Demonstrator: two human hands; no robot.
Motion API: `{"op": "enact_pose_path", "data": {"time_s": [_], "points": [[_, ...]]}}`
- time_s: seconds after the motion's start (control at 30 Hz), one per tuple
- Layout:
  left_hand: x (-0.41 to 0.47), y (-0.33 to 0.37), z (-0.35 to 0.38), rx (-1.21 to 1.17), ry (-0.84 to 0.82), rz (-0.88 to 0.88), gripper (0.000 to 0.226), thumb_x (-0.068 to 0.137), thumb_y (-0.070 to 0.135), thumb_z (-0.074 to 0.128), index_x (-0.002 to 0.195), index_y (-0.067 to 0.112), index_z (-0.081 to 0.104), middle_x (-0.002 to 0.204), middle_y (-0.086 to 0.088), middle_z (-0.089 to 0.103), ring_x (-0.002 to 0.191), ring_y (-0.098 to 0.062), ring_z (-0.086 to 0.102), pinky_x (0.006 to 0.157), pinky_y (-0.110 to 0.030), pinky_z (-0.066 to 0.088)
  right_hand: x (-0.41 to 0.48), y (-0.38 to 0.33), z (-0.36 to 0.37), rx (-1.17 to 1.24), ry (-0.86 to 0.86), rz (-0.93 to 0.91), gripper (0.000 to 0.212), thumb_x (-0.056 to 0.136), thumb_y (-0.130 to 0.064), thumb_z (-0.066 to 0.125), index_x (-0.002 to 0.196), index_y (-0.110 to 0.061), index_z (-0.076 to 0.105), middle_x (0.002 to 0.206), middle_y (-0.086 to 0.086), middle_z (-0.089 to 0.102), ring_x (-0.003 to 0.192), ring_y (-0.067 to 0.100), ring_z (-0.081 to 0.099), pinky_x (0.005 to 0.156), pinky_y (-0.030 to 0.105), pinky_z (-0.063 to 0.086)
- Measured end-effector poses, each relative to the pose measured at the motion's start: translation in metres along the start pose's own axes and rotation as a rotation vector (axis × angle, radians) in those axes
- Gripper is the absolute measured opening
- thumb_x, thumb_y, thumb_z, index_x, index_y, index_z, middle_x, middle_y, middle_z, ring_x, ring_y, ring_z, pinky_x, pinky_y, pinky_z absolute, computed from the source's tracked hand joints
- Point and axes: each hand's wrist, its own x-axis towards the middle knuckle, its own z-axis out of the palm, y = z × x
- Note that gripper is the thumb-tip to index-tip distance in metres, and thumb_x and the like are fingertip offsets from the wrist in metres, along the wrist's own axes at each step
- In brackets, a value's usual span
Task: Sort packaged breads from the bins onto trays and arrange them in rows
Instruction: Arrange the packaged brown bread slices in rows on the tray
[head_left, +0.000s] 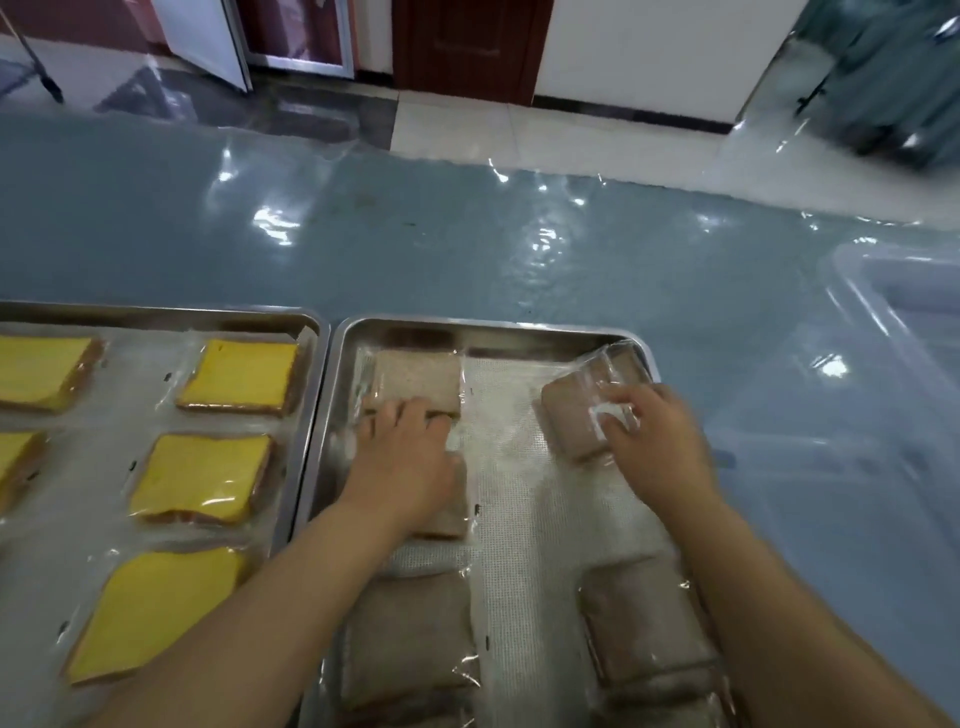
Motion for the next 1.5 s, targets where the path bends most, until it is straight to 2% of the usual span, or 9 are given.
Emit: {"op": "enact_pose_path", "data": {"time_s": [0.17, 0.33, 0.53, 0.7, 0.9, 1.03, 1.2, 1.37, 1.5], "points": [[0.041, 0.044, 0.009, -0.045, -0.15, 0.161, 0.053, 0.096, 0.043, 0.042, 0.143, 0.02, 0.031, 0.147, 0.001, 0.032, 0.133, -0.022, 0.024, 0.108, -0.038, 0.024, 0.011, 0.035, -0.009, -0.111, 0.039, 0.193, 0.033, 0.09, -0.02, 0.059, 0.121, -0.007, 0.06, 0.124, 0.016, 0.054, 0.114, 0.036, 0.048, 0.096, 0.04, 0.038], [0.075, 0.077, 0.014, -0.294, -0.218, 0.143, 0.064, 0.099, 0.04, 0.038, 0.151, 0.018, 0.009, 0.157, 0.001, 0.014, 0.144, -0.022, 0.009, 0.116, -0.036, 0.013, 0.019, 0.05, 0.0, -0.179, -0.191, 0.301, 0.025, 0.096, -0.031, 0.05, 0.109, -0.011, 0.056, 0.115, 0.012, 0.058, 0.104, 0.032, 0.055, 0.081, 0.035, 0.04], [0.096, 0.089, 0.029, -0.491, -0.263, 0.129, 0.084, 0.092, 0.036, 0.057, 0.151, 0.026, -0.001, 0.158, 0.009, 0.009, 0.144, -0.02, 0.006, 0.115, -0.041, 0.015, 0.016, 0.047, -0.003, -0.029, -0.097, 0.292, 0.021, 0.087, -0.019, 0.064, 0.108, -0.014, 0.066, 0.106, 0.004, 0.061, 0.098, 0.023, 0.055, 0.077, 0.025, 0.034], [0.101, 0.078, 0.031, -0.467, -0.206, 0.122, 0.107, 0.076, 0.041, 0.074, 0.152, 0.025, 0.001, 0.156, 0.008, 0.015, 0.143, -0.02, 0.009, 0.114, -0.043, 0.017, 0.008, 0.038, -0.01, 0.228, -0.067, 0.313, 0.016, 0.085, -0.018, 0.069, 0.091, -0.03, 0.063, 0.078, -0.019, 0.056, 0.075, 0.002, 0.055, 0.061, 0.018, 0.038], [0.093, 0.063, 0.026, -0.512, -0.177, 0.122, 0.111, 0.068, 0.041, 0.079, 0.149, 0.037, 0.004, 0.143, 0.002, 0.03, 0.134, -0.021, 0.027, 0.111, -0.043, 0.03, 0.006, 0.023, -0.002, 0.458, -0.099, 0.268, 0.014, 0.083, -0.018, 0.069, 0.088, -0.029, 0.062, 0.091, -0.017, 0.063, 0.081, 0.001, 0.062, 0.071, 0.021, 0.048], [0.084, 0.057, 0.015, -0.647, -0.17, 0.08, 0.085, 0.067, 0.038, 0.079, 0.132, 0.054, 0.026, 0.127, 0.002, 0.036, 0.112, -0.017, 0.046, 0.096, -0.04, 0.046, 0.006, 0.02, 0.002, 0.531, -0.13, 0.288, 0.013, 0.082, -0.038, 0.071, 0.088, -0.032, 0.06, 0.098, -0.014, 0.066, 0.09, 0.008, 0.065, 0.08, 0.039, 0.056], [0.062, 0.044, -0.007, -0.955, -0.21, -0.015, 0.017, 0.085, 0.028, 0.051, 0.098, 0.038, 0.055, 0.088, -0.005, 0.057, 0.075, -0.018, 0.057, 0.066, -0.032, 0.046, 0.01, 0.017, 0.003, 0.508, -0.125, 0.301, 0.015, 0.087, -0.03, 0.066, 0.098, -0.035, 0.056, 0.102, -0.014, 0.064, 0.086, 0.014, 0.066, 0.076, 0.046, 0.057], [0.039, 0.037, -0.019, -1.064, -0.243, -0.243, 0.031, 0.097, 0.045, 0.037, 0.093, 0.022, 0.057, 0.08, -0.014, 0.064, 0.07, -0.028, 0.066, 0.056, -0.029, 0.046, 0.02, 0.015, -0.002, 0.45, -0.047, 0.305, 0.025, 0.088, -0.024, 0.063, 0.113, -0.028, 0.063, 0.108, -0.008, 0.069, 0.093, 0.015, 0.066, 0.084, 0.042, 0.055], [0.028, 0.037, -0.02, -1.045, -0.252, -0.282, 0.025, 0.092, 0.041, 0.054, 0.094, 0.017, 0.06, 0.08, -0.011, 0.069, 0.064, -0.021, 0.068, 0.056, -0.03, 0.052, 0.032, 0.008, -0.013, 0.347, -0.003, 0.177, 0.026, 0.088, -0.011, 0.06, 0.103, -0.031, 0.067, 0.098, -0.012, 0.067, 0.087, 0.006, 0.062, 0.065, 0.013, 0.043]]}}
